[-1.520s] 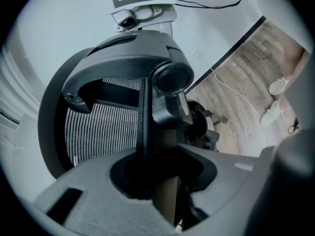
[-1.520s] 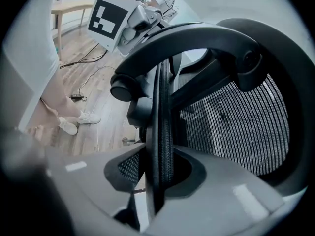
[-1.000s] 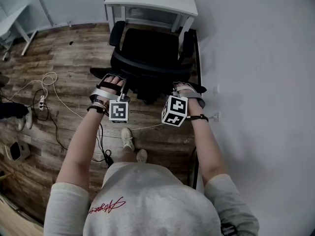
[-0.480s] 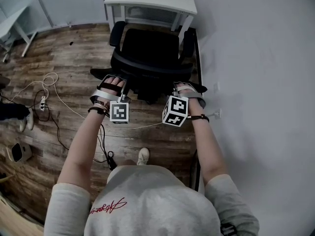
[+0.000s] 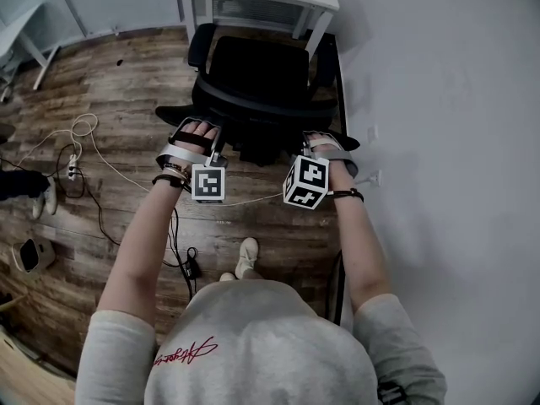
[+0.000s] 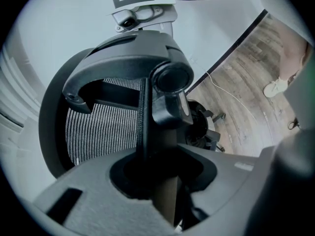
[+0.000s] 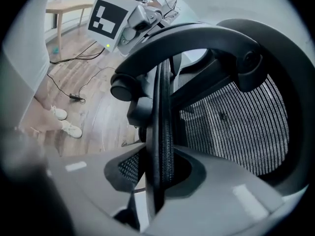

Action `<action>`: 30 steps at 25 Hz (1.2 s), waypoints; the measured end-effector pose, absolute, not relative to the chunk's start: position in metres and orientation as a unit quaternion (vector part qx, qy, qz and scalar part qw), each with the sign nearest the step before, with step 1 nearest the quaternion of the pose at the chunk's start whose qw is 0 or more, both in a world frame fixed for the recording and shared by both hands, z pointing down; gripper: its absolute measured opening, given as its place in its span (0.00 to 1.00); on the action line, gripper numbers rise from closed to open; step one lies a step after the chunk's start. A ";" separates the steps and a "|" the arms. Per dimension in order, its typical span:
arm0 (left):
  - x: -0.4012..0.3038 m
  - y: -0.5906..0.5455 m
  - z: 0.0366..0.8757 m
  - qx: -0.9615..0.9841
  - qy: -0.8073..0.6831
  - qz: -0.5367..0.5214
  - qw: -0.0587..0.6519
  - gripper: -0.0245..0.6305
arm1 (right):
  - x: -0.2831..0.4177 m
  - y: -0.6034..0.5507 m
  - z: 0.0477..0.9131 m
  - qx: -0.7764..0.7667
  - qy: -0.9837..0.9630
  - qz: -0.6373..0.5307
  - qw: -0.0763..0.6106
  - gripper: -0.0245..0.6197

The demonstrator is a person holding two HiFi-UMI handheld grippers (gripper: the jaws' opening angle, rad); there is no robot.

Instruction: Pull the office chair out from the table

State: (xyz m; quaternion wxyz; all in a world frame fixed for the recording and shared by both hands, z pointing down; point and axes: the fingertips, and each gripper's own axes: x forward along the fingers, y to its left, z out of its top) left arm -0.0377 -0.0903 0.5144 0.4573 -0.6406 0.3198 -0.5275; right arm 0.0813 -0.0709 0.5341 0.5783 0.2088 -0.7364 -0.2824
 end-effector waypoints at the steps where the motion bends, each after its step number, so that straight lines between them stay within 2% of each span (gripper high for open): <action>1: -0.038 -0.087 0.517 -0.646 0.317 -0.528 0.452 0.22 | 0.081 -0.068 0.535 0.209 -0.737 -0.282 0.578 0.17; 30: -0.043 0.001 0.526 -0.643 0.308 -0.529 0.460 0.22 | 0.076 0.022 0.542 0.214 -0.736 -0.280 0.579 0.17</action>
